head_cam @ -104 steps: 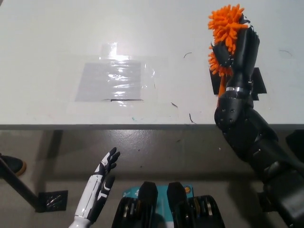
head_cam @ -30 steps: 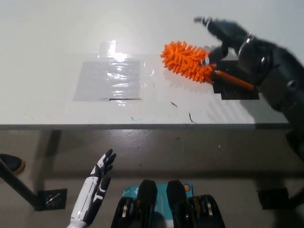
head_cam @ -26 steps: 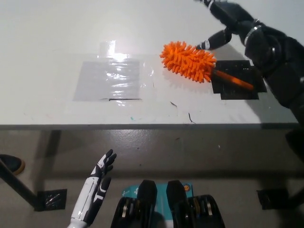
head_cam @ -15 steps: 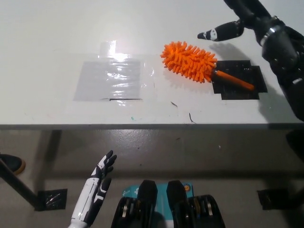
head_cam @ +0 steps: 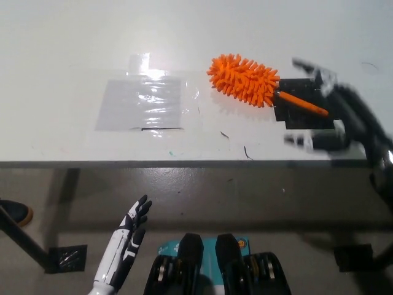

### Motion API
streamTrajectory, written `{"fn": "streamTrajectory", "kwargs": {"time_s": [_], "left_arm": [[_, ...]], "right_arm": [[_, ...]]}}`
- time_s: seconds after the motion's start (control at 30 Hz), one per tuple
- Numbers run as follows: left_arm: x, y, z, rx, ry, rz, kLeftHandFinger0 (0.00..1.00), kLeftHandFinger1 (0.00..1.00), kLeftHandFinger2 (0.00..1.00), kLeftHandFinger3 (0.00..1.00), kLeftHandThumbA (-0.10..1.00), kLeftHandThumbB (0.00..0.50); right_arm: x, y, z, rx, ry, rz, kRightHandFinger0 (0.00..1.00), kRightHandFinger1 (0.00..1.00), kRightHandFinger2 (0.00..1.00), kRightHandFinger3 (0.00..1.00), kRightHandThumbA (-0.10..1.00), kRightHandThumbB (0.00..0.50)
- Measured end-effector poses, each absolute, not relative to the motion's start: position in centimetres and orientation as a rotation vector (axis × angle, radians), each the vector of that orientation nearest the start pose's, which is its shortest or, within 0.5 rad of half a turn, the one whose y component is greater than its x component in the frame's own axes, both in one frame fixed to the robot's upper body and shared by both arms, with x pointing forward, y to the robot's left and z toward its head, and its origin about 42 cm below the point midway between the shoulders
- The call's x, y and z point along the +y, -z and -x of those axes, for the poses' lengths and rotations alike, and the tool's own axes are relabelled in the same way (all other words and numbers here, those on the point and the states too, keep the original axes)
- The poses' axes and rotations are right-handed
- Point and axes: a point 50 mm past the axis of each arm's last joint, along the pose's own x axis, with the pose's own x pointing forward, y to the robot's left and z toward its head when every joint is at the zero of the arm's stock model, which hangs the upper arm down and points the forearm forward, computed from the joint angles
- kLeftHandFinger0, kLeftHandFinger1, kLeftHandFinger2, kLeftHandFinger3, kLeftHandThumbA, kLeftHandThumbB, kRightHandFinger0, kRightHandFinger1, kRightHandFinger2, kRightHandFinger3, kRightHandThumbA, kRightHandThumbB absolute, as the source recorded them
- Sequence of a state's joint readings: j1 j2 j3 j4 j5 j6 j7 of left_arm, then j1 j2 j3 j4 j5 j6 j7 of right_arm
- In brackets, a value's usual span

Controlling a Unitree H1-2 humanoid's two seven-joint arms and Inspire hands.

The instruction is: The robot uses it right hand to pick up an extended orange duster kept in the middle of the desk and presses its handle against the desk to collapse it

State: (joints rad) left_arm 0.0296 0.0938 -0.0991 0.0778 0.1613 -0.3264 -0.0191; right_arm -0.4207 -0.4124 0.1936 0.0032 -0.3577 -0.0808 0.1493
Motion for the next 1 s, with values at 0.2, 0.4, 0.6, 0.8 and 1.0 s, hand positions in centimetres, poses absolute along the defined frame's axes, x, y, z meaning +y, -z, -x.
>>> {"fn": "streamTrajectory", "kwargs": {"time_s": [0.2,0.4,0.6,0.8,1.0], "left_arm": [[21.0,-8.9,-27.2,-0.227,0.159,-0.240,1.00,1.00,1.00,1.00,1.00,0.031],[21.0,-9.0,-27.3,-0.232,0.160,-0.240,1.00,1.00,1.00,1.00,1.00,0.042],[21.0,-9.1,-27.3,-0.234,0.159,-0.239,1.00,1.00,1.00,1.00,1.00,0.067],[20.9,-9.7,-27.7,-0.253,0.158,-0.241,1.00,1.00,1.00,1.00,1.00,0.082],[20.9,-10.1,-28.2,-0.264,0.160,-0.243,1.00,1.00,1.00,1.00,1.00,0.046]], "right_arm": [[-24.0,-18.5,-29.8,-0.392,-0.341,0.671,1.00,1.00,1.00,1.00,1.00,0.371],[-23.2,-16.6,-24.9,-0.416,-0.282,0.494,1.00,1.00,1.00,1.00,1.00,0.320],[-22.7,-11.7,-26.3,-0.310,-0.221,0.342,1.00,1.00,1.00,1.00,1.00,0.320],[-23.6,-8.7,-28.9,-0.236,-0.162,0.228,1.00,1.00,1.00,1.00,1.00,0.324],[-24.2,-8.4,-29.4,-0.228,-0.141,0.176,1.00,1.00,1.00,1.00,1.00,0.302]]}}
